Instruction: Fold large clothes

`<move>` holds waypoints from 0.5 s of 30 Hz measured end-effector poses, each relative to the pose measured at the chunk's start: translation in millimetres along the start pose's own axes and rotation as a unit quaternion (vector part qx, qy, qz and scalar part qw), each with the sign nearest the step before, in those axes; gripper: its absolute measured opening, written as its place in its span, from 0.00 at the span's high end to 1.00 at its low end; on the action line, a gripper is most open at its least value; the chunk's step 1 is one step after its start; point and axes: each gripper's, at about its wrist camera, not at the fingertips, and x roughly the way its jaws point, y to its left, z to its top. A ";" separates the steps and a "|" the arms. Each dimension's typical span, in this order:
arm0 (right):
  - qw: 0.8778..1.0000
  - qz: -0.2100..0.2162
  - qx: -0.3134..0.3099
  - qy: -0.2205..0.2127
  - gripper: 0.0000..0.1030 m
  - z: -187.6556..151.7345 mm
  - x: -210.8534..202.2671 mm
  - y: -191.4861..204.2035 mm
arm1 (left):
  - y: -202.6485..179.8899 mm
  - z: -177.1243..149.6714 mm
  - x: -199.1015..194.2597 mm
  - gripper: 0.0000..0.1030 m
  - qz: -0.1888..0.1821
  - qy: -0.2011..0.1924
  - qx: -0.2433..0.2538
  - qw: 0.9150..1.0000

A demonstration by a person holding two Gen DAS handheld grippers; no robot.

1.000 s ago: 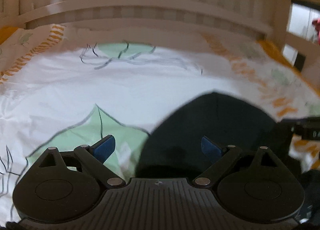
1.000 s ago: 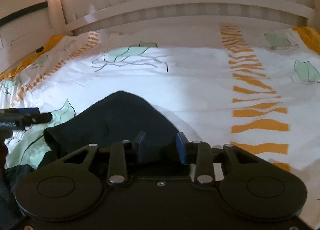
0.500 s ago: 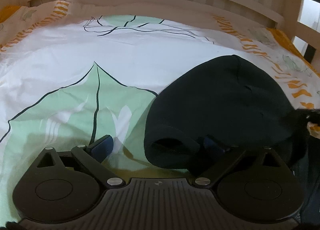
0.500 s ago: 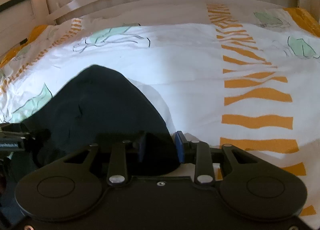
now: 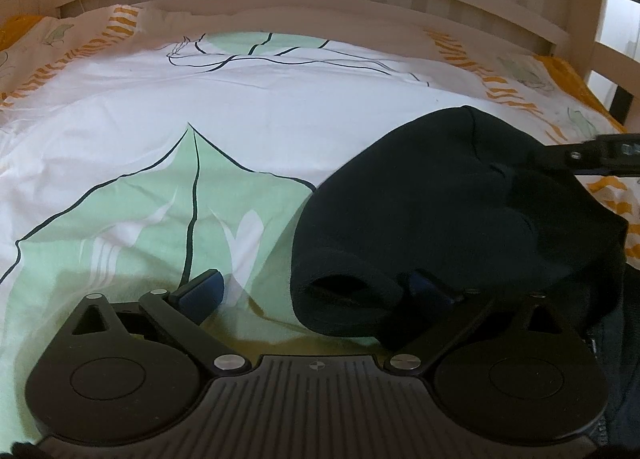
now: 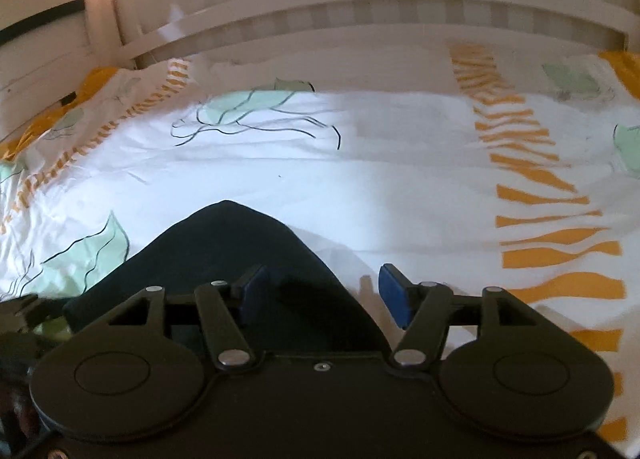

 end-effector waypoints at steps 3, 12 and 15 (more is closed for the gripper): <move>1.000 0.001 -0.002 0.018 0.36 2.1 14.4 -0.1 | -0.5 -0.5 0.3 0.00 0.001 -0.001 0.001 1.000; 0.997 0.039 0.013 0.062 0.23 6.4 38.3 -7.0 | -2.0 -0.7 1.3 0.00 0.005 -0.002 0.005 1.000; 0.996 0.040 0.014 0.076 0.17 12.4 42.9 -5.6 | -1.9 -0.7 1.5 0.00 0.005 -0.002 0.005 1.000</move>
